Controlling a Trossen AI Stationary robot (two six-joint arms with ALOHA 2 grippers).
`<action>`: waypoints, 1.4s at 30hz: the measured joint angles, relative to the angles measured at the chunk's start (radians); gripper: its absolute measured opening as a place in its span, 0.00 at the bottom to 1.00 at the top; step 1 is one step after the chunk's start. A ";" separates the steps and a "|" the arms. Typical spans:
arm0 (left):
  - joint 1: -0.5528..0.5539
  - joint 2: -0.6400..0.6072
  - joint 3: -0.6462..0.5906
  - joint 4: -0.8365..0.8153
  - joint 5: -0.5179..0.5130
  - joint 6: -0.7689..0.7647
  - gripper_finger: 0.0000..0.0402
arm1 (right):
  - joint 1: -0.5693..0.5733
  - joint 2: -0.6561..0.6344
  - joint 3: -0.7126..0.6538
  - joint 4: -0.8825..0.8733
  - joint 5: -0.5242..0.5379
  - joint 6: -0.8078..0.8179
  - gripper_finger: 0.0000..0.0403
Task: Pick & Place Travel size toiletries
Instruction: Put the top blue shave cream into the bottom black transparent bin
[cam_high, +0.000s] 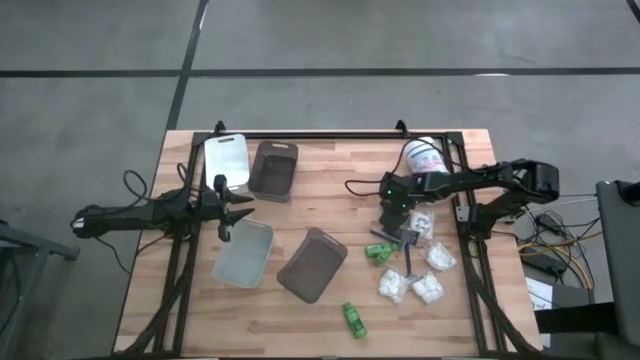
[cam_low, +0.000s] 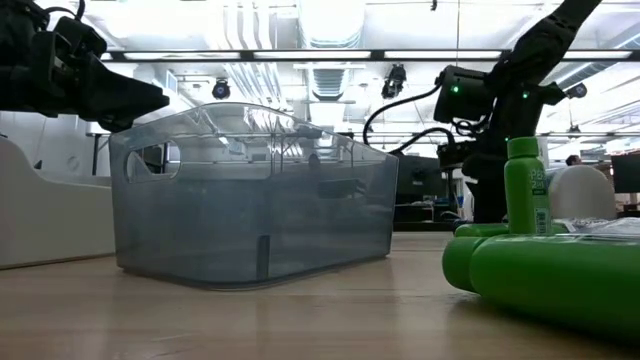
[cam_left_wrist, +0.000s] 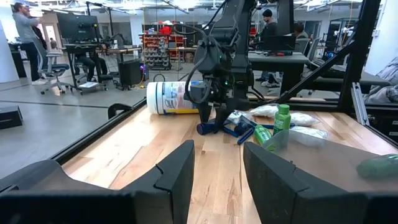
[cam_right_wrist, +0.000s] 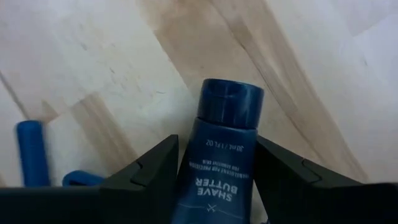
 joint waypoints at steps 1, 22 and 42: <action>0.000 0.000 0.000 0.000 0.000 0.000 0.36 | 0.000 0.008 0.002 0.000 0.001 -0.007 0.48; 0.000 0.000 0.000 0.000 0.000 0.000 0.36 | 0.000 -0.145 -0.002 -0.074 -0.005 -0.058 0.18; 0.000 0.000 0.000 0.001 0.000 0.000 0.36 | 0.000 -0.287 -0.002 0.241 -0.005 -0.022 0.20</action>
